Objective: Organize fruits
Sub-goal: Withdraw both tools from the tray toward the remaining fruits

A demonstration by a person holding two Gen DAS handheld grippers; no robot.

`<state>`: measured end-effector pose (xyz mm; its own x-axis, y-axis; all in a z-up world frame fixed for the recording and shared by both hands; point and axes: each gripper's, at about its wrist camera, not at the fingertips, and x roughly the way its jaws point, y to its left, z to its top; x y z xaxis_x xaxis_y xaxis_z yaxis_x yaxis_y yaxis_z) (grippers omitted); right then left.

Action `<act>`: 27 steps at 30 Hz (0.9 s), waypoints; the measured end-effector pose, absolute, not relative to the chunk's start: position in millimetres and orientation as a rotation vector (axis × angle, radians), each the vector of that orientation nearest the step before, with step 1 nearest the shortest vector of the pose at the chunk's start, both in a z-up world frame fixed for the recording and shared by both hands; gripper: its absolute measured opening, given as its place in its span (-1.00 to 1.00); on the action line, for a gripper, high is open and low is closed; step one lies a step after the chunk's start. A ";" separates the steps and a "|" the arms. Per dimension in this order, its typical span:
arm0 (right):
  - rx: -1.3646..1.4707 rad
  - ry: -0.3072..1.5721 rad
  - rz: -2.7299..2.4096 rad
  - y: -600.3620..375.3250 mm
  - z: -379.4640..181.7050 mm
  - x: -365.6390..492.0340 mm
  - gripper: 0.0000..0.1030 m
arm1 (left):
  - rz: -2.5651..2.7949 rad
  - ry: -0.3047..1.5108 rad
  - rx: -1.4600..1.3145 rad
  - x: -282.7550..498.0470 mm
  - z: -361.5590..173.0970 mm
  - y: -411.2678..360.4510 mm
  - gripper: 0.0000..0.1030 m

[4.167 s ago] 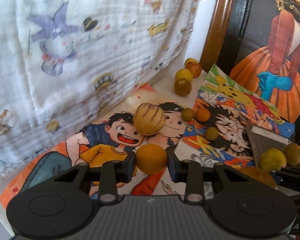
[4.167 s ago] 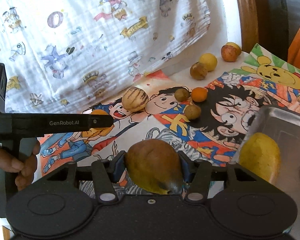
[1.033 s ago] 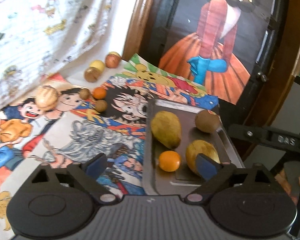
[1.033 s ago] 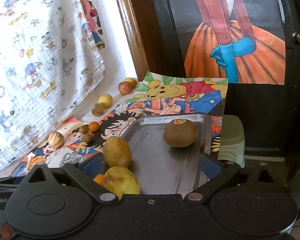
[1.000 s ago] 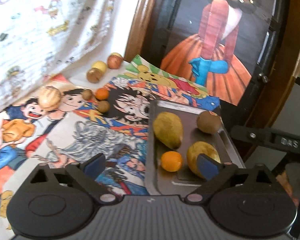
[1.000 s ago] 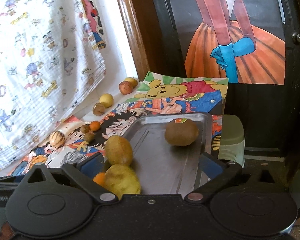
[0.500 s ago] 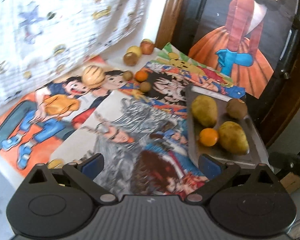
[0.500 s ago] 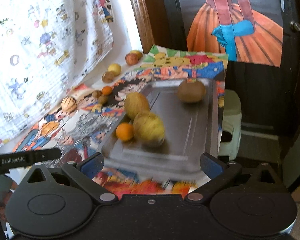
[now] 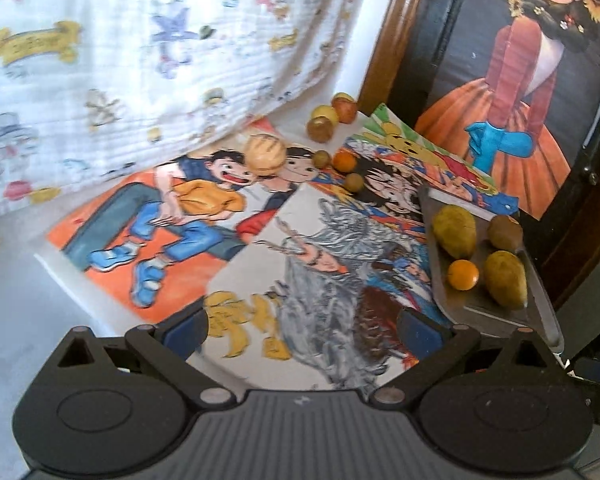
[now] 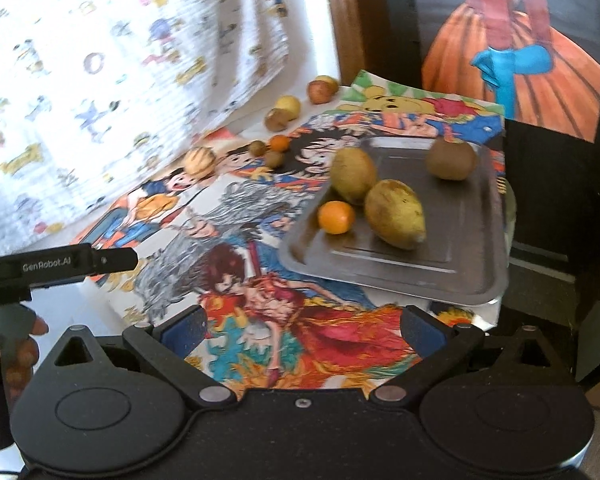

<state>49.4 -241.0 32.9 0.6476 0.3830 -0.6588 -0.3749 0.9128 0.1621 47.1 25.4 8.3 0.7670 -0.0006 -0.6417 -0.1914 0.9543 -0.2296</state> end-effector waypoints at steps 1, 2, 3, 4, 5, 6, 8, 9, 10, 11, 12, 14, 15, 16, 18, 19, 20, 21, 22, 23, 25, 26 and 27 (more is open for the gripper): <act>0.002 0.751 0.441 -237.3 33.7 48.4 0.99 | 0.111 0.691 -0.291 45.3 8.3 28.5 0.99; -0.010 0.751 0.453 -233.0 34.3 47.6 0.99 | 0.118 0.691 -0.290 43.2 8.6 31.9 0.99; -0.021 0.751 0.465 -229.3 34.7 47.4 0.99 | 0.126 0.689 -0.288 40.6 9.4 35.4 0.99; -0.032 0.751 0.475 -226.0 34.9 47.6 0.99 | 0.136 0.685 -0.286 38.2 10.6 39.0 0.99; -0.043 0.750 0.487 -222.7 35.2 47.9 0.99 | 0.145 0.682 -0.284 35.9 11.7 42.8 0.99; -0.057 0.748 0.501 -218.6 36.1 48.9 0.99 | 0.154 0.680 -0.283 34.5 12.9 46.6 0.99; -0.075 0.739 0.518 -212.2 37.6 52.6 0.99 | 0.174 0.677 -0.277 32.6 15.2 54.3 0.99; -0.078 0.736 0.525 -210.8 37.7 54.9 0.99 | 0.185 0.676 -0.272 32.3 16.4 58.2 0.99; -0.078 0.734 0.531 -208.5 37.9 57.8 0.99 | 0.194 0.675 -0.267 32.4 17.7 61.9 0.99; -0.077 0.734 0.538 -207.0 37.6 60.3 0.99 | 0.201 0.673 -0.263 33.0 19.1 65.6 0.99; -0.077 0.736 0.547 -205.0 36.9 63.7 0.99 | 0.208 0.671 -0.261 33.7 20.2 69.1 0.99; -0.083 0.735 0.565 -201.2 35.7 70.0 0.99 | 0.226 0.664 -0.268 36.4 22.3 76.8 0.99; -0.084 0.728 0.570 -198.9 35.5 72.9 0.99 | 0.232 0.660 -0.271 38.5 23.3 80.2 0.99; -0.080 0.715 0.571 -198.3 36.4 75.3 0.99 | 0.236 0.658 -0.271 41.0 23.8 82.9 0.99; -0.049 0.671 0.569 -199.9 41.4 81.6 0.99 | 0.239 0.656 -0.264 47.0 24.8 86.4 0.99; -0.028 0.647 0.573 -201.9 44.8 84.6 0.99 | 0.238 0.654 -0.258 50.8 25.1 87.5 0.99; -0.003 0.620 0.575 -204.8 49.1 88.3 0.99 | 0.236 0.652 -0.252 54.1 25.3 88.0 0.99; 0.019 0.595 0.575 -207.6 52.7 91.5 0.99 | 0.235 0.649 -0.248 58.0 25.5 88.1 0.99; 0.041 0.564 0.574 -211.0 57.5 94.7 0.99 | 0.234 0.643 -0.245 62.1 25.5 88.4 0.99; 0.058 0.536 0.572 -213.7 62.3 98.2 0.99 | 0.233 0.639 -0.246 66.1 25.2 88.6 0.99; 0.088 0.480 0.566 -220.1 71.8 106.7 0.99 | 0.233 0.628 -0.256 75.5 24.2 88.7 0.99; 0.101 0.459 0.564 -222.6 76.2 112.5 0.99 | 0.231 0.620 -0.265 79.6 24.0 88.8 0.99; 0.111 0.446 0.564 -224.7 79.7 119.1 0.99 | 0.225 0.609 -0.275 83.9 23.9 88.6 0.99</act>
<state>119.1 -224.7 79.7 0.7527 0.5390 -0.3781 -0.4918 0.8421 0.2215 83.9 88.6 23.9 0.7978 0.1268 -0.5894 -0.2877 0.9392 -0.1874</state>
